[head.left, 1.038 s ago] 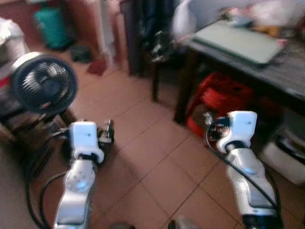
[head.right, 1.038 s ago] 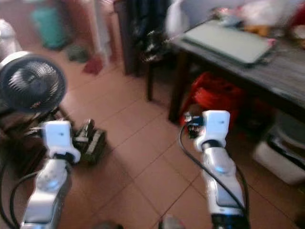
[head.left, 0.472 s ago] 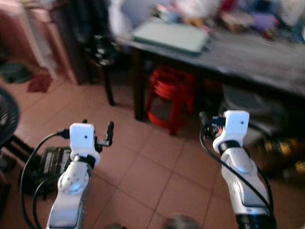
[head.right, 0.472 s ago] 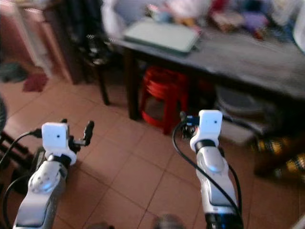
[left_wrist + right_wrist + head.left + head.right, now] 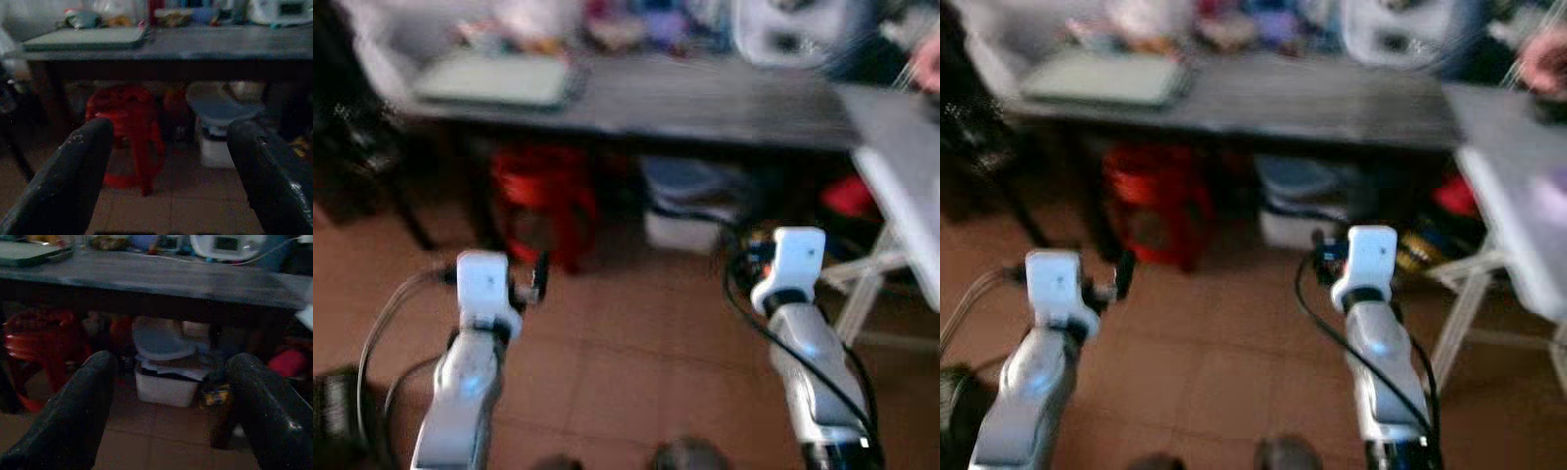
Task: Setting the table
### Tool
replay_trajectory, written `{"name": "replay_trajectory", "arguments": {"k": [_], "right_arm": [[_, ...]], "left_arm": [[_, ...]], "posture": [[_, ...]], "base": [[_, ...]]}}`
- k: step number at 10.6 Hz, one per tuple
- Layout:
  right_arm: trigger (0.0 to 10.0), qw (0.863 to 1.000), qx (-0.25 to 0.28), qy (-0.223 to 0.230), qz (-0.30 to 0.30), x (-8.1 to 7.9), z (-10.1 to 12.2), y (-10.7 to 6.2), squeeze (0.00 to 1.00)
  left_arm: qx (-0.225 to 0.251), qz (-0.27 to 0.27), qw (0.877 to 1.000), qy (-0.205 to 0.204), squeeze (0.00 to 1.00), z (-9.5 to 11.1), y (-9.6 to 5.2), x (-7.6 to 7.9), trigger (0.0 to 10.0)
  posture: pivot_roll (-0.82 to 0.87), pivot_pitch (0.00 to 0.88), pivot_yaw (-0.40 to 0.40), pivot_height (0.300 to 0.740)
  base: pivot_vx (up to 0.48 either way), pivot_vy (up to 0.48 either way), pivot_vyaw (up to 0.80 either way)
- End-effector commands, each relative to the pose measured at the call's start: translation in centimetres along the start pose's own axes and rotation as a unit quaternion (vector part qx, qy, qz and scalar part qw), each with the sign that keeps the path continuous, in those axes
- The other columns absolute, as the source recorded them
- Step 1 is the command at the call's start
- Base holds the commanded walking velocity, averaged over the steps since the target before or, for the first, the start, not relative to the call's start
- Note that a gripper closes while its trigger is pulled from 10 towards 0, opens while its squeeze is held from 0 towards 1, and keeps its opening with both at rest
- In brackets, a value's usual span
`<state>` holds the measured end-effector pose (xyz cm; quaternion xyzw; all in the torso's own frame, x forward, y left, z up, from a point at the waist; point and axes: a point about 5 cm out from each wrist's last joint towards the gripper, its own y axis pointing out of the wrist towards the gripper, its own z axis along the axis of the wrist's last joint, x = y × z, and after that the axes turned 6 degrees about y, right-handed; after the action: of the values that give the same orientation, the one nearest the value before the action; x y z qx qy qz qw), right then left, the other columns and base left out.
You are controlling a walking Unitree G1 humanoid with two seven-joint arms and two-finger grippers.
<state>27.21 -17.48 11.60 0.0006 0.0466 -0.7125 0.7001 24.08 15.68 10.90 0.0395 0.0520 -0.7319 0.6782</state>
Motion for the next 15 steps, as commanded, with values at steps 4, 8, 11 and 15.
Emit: {"name": "replay_trajectory", "arguments": {"k": [4,8,11,15], "right_arm": [[10.0,1.000,0.015,0.000,0.006,-0.2,0.7,0.3,0.00],[10.0,1.000,0.017,0.002,0.007,-0.3,0.7,0.4,0.00],[10.0,1.000,0.019,-0.001,0.009,-0.4,0.7,0.5,0.00],[10.0,0.999,0.025,-0.012,0.018,-0.7,0.9,0.6,0.00]], "left_arm": [[0.000,-0.014,1.000,0.001,0.00,0.1,0.0,0.3,10.0],[0.011,-0.036,0.999,0.006,0.00,0.5,0.0,0.8,10.0],[0.017,-0.040,0.999,-0.006,0.00,0.7,-0.1,0.7,10.0],[0.026,-0.048,0.998,-0.032,0.00,1.0,0.0,0.6,10.0]], "posture": [[-0.02,0.019,0.045,0.740],[-0.02,0.021,0.048,0.740],[-0.02,0.018,0.049,0.740],[-0.02,0.014,0.048,0.740]], "base": [[0.200,-0.400,0.00],[0.332,-0.339,0.00],[0.368,-0.304,0.00],[0.096,0.000,-0.74]]}}
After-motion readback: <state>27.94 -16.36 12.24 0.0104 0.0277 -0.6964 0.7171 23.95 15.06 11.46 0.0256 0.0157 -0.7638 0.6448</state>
